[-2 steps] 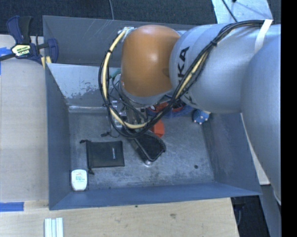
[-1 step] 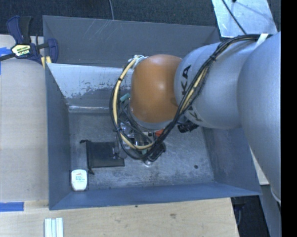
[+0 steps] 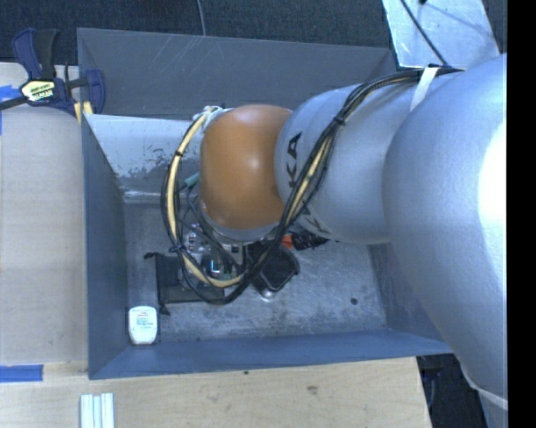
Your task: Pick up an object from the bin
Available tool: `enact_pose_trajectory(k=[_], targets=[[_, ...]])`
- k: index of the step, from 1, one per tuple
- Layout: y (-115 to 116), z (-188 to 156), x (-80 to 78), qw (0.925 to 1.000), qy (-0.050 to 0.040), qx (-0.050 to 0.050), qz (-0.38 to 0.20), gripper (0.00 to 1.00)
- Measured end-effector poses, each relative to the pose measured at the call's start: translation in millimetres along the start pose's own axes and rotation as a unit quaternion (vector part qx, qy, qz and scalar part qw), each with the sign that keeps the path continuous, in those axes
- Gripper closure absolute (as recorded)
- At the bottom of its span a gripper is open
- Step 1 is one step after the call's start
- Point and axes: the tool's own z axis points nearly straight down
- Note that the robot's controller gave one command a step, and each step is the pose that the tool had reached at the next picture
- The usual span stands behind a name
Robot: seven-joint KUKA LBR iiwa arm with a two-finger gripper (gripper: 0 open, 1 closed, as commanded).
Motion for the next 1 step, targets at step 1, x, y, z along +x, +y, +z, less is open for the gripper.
enact_pose_trajectory(k=[1], targets=[[-4.4, -56.8, 24.1, 1.0000, -0.0015, 0.000, -0.001, 1.00]])
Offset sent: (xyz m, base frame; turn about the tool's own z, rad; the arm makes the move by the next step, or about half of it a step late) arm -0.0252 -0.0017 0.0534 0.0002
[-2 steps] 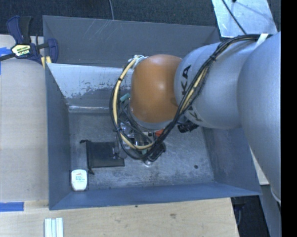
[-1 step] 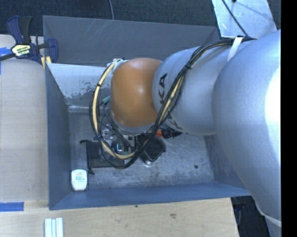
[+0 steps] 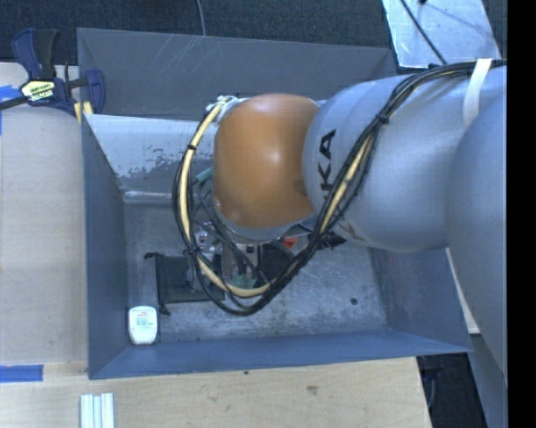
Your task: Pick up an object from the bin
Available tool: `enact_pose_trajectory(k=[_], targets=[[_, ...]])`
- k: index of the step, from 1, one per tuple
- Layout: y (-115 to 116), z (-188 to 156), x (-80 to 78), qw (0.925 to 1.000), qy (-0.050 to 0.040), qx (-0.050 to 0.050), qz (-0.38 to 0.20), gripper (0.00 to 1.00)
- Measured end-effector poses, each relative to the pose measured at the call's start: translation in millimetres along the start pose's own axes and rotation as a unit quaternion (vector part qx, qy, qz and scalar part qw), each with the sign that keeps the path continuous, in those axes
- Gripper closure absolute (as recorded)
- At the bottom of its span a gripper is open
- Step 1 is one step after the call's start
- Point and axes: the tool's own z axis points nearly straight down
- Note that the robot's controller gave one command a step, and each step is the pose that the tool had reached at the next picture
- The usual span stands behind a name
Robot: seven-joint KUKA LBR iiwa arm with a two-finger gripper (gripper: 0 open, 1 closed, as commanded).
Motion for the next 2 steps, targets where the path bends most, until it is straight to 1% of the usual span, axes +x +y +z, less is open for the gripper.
enact_pose_trajectory(k=[1, 2], targets=[[-12.2, -31.6, -38.2, 1.0000, -0.0011, 0.000, -0.001, 1.00], [32.1, 34.0, -27.8, 0.9998, 0.0047, 0.002, 0.017, 1.00]])
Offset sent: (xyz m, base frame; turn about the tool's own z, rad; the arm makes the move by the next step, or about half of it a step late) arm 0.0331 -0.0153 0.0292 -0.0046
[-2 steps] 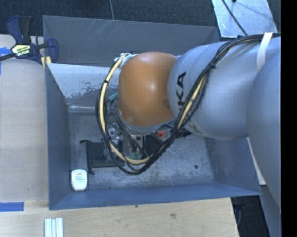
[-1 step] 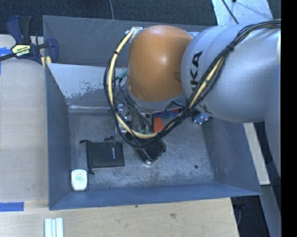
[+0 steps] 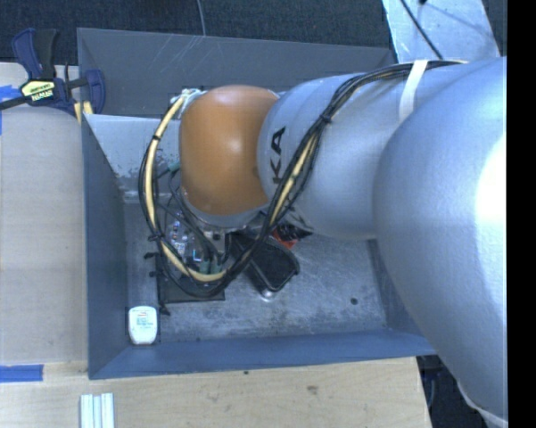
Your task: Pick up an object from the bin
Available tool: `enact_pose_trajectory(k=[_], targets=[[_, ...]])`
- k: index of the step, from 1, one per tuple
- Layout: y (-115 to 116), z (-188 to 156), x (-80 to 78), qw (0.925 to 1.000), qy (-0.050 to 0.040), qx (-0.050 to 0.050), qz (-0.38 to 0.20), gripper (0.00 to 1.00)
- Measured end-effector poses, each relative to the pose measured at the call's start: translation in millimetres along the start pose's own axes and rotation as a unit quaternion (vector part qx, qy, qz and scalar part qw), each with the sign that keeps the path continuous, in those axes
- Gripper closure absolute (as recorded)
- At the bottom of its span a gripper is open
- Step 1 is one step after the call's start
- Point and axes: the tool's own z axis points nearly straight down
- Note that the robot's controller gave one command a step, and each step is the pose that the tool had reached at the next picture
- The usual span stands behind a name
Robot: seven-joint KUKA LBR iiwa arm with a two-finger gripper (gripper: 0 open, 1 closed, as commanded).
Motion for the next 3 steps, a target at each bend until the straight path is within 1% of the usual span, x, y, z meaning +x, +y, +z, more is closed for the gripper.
enact_pose_trajectory(k=[1, 2, 3], targets=[[-14.3, 95.0, 5.3, 1.0000, 0.0001, 0.001, 0.001, 1.00], [-22.1, 9.7, 32.9, 0.9999, -0.0051, -0.002, -0.013, 1.00], [-23.5, -41.6, 20.0, 0.9998, -0.0057, -0.002, -0.019, 1.00]])
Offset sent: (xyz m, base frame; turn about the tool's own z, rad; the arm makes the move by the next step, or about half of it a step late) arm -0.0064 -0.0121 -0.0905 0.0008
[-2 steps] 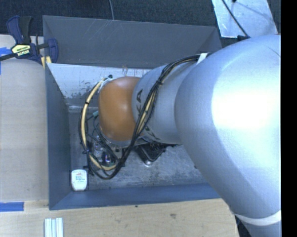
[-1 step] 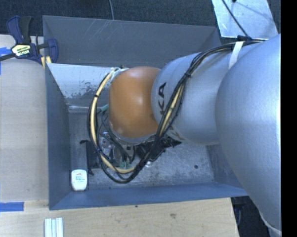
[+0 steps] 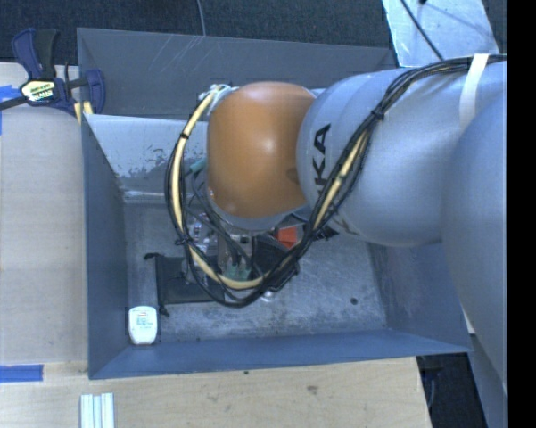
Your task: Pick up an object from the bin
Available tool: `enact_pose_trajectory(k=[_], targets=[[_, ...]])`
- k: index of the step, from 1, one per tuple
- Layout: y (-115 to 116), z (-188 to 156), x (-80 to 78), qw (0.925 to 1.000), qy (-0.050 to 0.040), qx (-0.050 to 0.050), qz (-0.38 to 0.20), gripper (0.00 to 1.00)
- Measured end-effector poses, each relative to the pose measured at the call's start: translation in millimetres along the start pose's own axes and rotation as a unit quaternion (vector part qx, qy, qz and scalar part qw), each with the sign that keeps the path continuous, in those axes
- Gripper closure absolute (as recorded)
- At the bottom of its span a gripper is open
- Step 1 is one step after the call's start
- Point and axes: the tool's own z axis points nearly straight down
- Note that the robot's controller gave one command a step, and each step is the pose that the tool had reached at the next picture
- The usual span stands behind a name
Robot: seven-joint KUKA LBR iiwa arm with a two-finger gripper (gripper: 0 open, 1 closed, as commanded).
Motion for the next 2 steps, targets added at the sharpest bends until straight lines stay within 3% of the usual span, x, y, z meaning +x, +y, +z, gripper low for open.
enact_pose_trajectory(k=[1, 2], targets=[[-0.5, 3.5, 1.4, 1.0000, 0.0030, 0.002, 0.000, 0.00], [-14.9, 140.9, -8.6, 0.9990, 0.0057, 0.003, 0.044, 0.00]])
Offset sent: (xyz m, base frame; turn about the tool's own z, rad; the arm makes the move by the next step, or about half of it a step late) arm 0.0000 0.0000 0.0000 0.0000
